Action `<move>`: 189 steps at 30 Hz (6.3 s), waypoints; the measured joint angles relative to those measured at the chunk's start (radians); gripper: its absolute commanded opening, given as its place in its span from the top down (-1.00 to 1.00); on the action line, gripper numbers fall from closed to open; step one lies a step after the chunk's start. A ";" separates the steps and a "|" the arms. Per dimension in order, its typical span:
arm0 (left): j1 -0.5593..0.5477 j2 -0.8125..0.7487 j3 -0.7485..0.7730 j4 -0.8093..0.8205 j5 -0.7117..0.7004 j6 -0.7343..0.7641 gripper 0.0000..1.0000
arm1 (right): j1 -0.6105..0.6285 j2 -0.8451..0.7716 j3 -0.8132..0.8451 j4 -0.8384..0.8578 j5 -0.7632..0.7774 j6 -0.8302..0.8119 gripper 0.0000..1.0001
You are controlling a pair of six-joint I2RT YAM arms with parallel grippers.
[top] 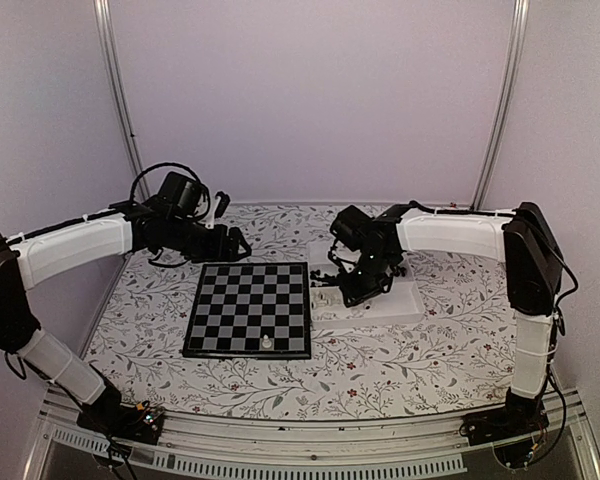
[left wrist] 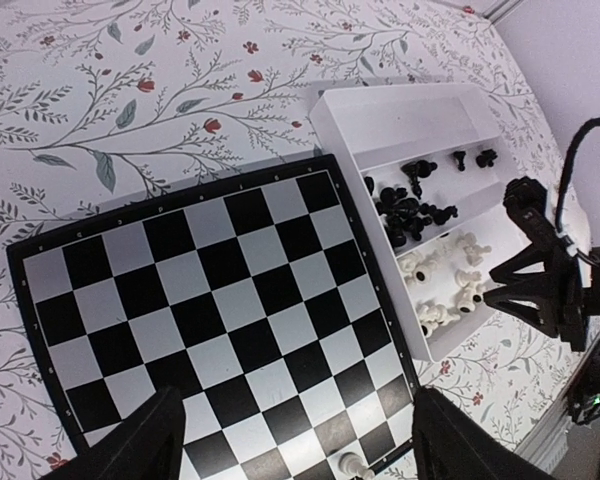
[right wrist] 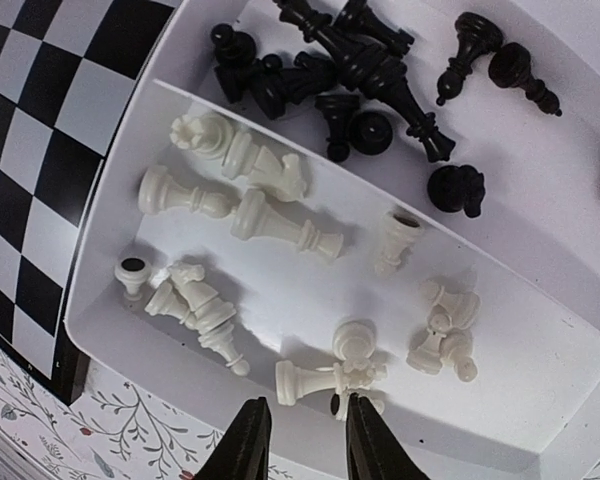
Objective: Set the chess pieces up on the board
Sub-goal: Pick up the chess piece from the storage box, then place the chess piece on the chessboard, then pick up the chess piece from the storage box.
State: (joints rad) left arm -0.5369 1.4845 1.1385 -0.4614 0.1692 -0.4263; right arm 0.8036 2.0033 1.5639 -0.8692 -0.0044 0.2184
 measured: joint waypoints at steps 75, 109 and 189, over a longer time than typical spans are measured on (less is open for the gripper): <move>0.000 -0.106 -0.109 0.000 -0.021 0.063 -0.63 | 0.251 0.310 0.468 -0.167 -0.127 -0.155 0.90; 0.008 -0.119 -0.124 -0.008 -0.029 0.068 -0.63 | 0.215 0.302 0.455 -0.171 -0.142 -0.134 0.51; -0.006 0.055 0.039 0.012 0.051 0.057 -0.61 | -0.199 0.065 -0.032 -0.005 -0.113 -0.155 0.91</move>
State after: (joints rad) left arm -0.5434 1.5394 1.1770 -0.4496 0.2199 -0.3695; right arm 0.6048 2.0682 1.5318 -0.8738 -0.1169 0.0631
